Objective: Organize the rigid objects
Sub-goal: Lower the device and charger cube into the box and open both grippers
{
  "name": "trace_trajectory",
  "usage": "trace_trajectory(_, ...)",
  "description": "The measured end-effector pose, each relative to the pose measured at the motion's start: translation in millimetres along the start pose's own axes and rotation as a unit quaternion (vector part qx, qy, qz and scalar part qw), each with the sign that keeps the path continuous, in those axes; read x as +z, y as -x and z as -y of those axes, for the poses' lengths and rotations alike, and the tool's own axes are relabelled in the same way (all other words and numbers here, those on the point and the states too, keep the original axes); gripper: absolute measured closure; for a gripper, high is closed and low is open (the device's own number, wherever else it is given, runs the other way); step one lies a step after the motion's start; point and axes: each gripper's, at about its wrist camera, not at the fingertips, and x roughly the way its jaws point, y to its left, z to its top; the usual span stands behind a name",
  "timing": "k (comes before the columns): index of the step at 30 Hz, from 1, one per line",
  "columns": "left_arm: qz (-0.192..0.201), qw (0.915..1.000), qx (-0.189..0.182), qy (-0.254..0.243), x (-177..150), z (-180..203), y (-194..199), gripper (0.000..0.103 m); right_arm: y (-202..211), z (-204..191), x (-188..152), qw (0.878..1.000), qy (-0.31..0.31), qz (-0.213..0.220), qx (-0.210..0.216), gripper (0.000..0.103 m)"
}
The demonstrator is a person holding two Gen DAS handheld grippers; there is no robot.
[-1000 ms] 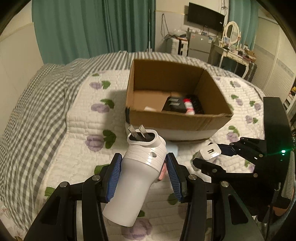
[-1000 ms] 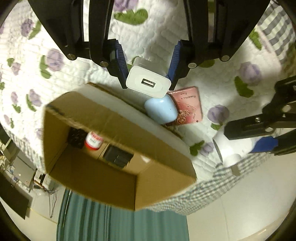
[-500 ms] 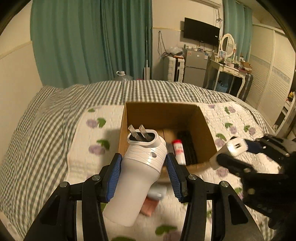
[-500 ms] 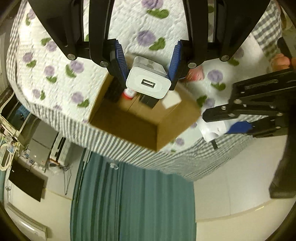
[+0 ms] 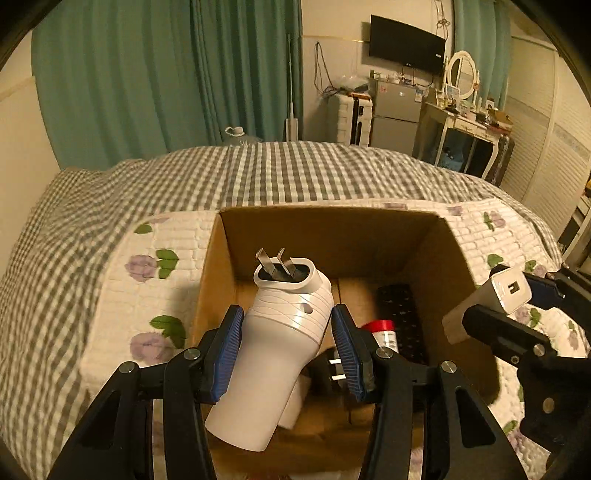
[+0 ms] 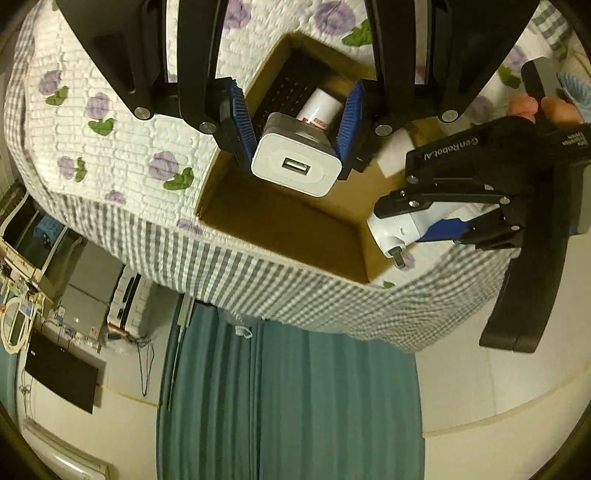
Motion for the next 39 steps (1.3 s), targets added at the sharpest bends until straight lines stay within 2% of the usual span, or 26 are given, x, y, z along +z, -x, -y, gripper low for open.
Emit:
trace_trajectory(7,-0.006,0.9999,-0.006,-0.006,0.6,-0.1,-21.8,0.053,-27.8,8.3,-9.4,1.0,-0.011,-0.012,0.007,0.062)
trace_trajectory(12,-0.013,0.9999,-0.003,0.004,1.9,-1.6,-23.3,0.047,-26.5,7.5,-10.6,1.0,-0.013,-0.015,0.006,0.062)
trace_trajectory(17,-0.011,0.9999,0.007,0.006,5.4,-0.3,-8.6,0.039,-16.1,7.3,-8.9,1.0,-0.011,-0.016,0.0,0.061)
trace_trajectory(22,0.002,0.9998,0.01,0.015,6.0,-5.2,13.4,0.039,-10.6,8.2,-3.0,1.0,-0.011,-0.016,-0.008,0.061)
trace_trajectory(31,0.025,0.9993,0.018,0.021,-10.9,-23.8,39.7,0.038,-45.6,4.3,15.8,0.998,0.001,-0.05,-0.026,0.061)
trace_trajectory(35,0.018,0.9992,0.027,0.025,-18.3,-32.4,47.8,0.038,-58.8,1.9,20.7,0.998,-0.005,-0.059,-0.032,0.06)
trace_trajectory(36,0.017,0.9992,0.029,0.023,-19.8,-33.4,49.7,0.038,-60.1,2.2,20.9,0.998,-0.009,-0.06,-0.034,0.057)
trace_trajectory(38,0.016,0.9989,0.038,0.021,-24.0,-35.9,54.4,0.038,-56.2,3.1,20.7,0.998,-0.02,-0.05,-0.039,0.029)
trace_trajectory(39,0.016,0.9989,0.038,0.021,-26.4,-36.5,57.7,0.038,-50.9,3.3,20.6,0.998,-0.026,-0.043,-0.041,0.028)
